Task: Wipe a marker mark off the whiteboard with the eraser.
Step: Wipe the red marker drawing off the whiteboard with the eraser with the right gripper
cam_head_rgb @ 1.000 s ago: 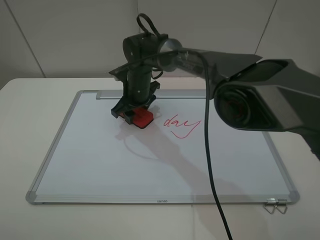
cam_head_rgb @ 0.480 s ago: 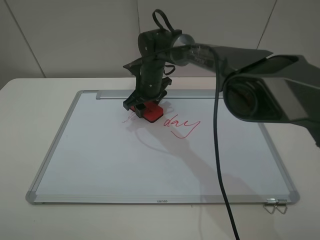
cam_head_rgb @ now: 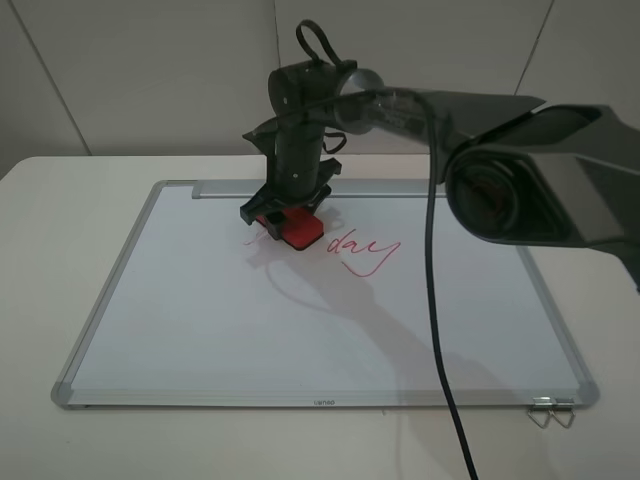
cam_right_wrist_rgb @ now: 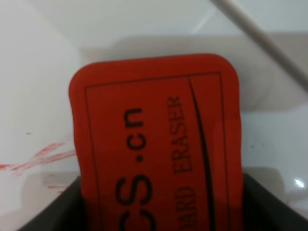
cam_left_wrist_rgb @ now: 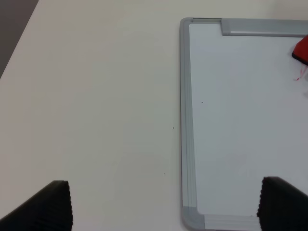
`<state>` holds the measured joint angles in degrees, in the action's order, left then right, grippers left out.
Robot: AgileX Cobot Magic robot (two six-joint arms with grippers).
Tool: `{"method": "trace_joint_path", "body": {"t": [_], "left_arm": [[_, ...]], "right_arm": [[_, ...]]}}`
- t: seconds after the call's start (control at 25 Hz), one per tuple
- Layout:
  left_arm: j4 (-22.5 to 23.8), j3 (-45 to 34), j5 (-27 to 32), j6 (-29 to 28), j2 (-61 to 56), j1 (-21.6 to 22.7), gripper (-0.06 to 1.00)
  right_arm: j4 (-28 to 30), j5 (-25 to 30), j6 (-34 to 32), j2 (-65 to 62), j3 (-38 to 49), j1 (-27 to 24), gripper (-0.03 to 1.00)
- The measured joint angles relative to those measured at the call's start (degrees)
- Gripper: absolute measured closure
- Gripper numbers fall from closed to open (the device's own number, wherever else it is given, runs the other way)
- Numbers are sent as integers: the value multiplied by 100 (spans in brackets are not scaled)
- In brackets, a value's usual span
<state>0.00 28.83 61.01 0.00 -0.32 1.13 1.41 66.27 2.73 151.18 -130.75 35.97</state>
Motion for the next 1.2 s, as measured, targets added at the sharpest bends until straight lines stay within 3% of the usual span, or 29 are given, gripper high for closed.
{"method": "trace_joint_path", "body": {"t": [0.64, 1.04, 1.2], "left_arm": [[0, 0, 0, 0, 0, 0, 17], [0, 0, 0, 0, 0, 0, 17], [0, 0, 0, 0, 0, 0, 17]], "right_arm": [[102, 6, -136, -709, 1454, 401, 45], [126, 64, -222, -722, 1467, 465, 45], [71, 396, -322, -507, 1009, 414, 45]]}}
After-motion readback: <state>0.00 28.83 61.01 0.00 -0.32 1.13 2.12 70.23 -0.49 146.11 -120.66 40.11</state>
